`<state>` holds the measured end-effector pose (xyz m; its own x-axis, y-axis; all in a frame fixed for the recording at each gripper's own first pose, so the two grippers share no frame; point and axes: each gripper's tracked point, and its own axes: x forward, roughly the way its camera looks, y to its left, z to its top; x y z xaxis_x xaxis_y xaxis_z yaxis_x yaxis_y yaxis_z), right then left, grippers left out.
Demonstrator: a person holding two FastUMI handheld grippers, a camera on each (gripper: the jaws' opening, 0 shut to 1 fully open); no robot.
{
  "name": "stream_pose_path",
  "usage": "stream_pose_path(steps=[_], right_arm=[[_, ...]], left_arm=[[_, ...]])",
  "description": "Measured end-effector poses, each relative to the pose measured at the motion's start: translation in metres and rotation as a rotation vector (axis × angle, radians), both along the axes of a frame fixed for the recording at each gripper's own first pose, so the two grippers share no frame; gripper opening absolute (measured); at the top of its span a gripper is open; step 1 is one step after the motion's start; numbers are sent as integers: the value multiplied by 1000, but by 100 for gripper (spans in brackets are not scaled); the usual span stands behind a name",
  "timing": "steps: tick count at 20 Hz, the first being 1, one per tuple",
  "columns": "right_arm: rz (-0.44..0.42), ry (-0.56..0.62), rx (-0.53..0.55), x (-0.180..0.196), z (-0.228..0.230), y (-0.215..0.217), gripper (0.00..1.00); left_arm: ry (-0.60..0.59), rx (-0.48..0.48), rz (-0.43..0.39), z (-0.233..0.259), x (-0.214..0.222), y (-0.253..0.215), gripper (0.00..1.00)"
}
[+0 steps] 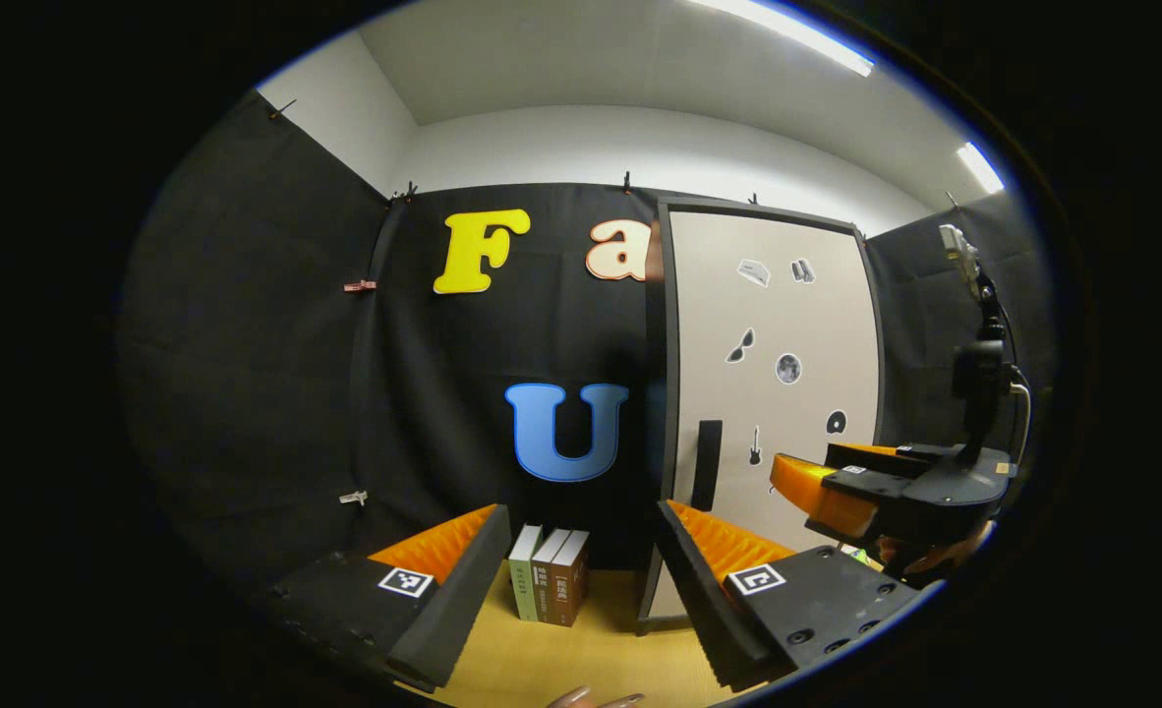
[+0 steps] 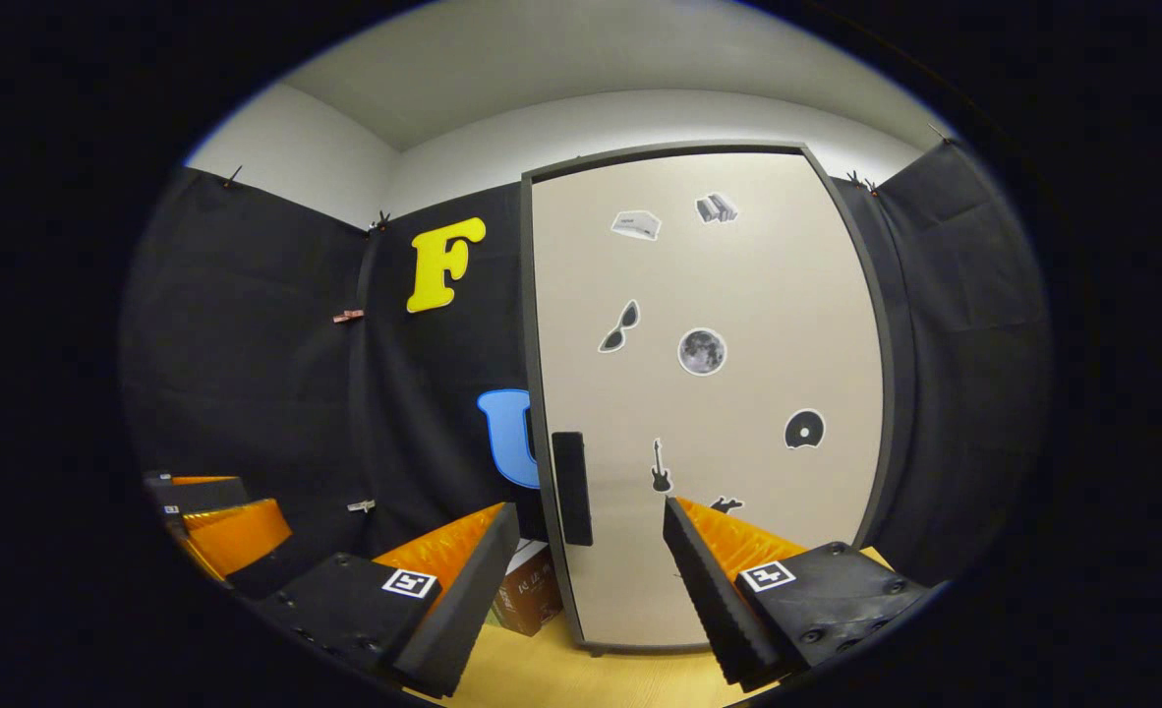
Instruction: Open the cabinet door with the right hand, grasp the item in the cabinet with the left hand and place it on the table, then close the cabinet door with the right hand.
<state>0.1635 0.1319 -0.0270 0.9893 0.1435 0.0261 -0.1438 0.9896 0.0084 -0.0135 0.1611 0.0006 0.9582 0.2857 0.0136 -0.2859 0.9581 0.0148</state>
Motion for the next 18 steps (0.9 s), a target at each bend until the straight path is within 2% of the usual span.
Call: stream_pose_path(steps=[7, 10, 11, 16, 18], right_arm=[[4, -23, -12, 68, -20, 27, 92], [6, 21, -8, 92, -40, 35, 91], [4, 32, -12, 98, -46, 36, 87], [-15, 6, -40, 122, -53, 42, 82], [-37, -19, -41, 128, -50, 41, 69]], left_arm=[[-19, -15, 106, -2, -1, 32, 93], [-32, 8, 172, 2, 0, 53, 93], [-31, 14, 188, 2, -1, 58, 93], [-29, 0, 217, -2, 5, 68, 94], [-32, -8, 227, -2, 5, 72, 93]])
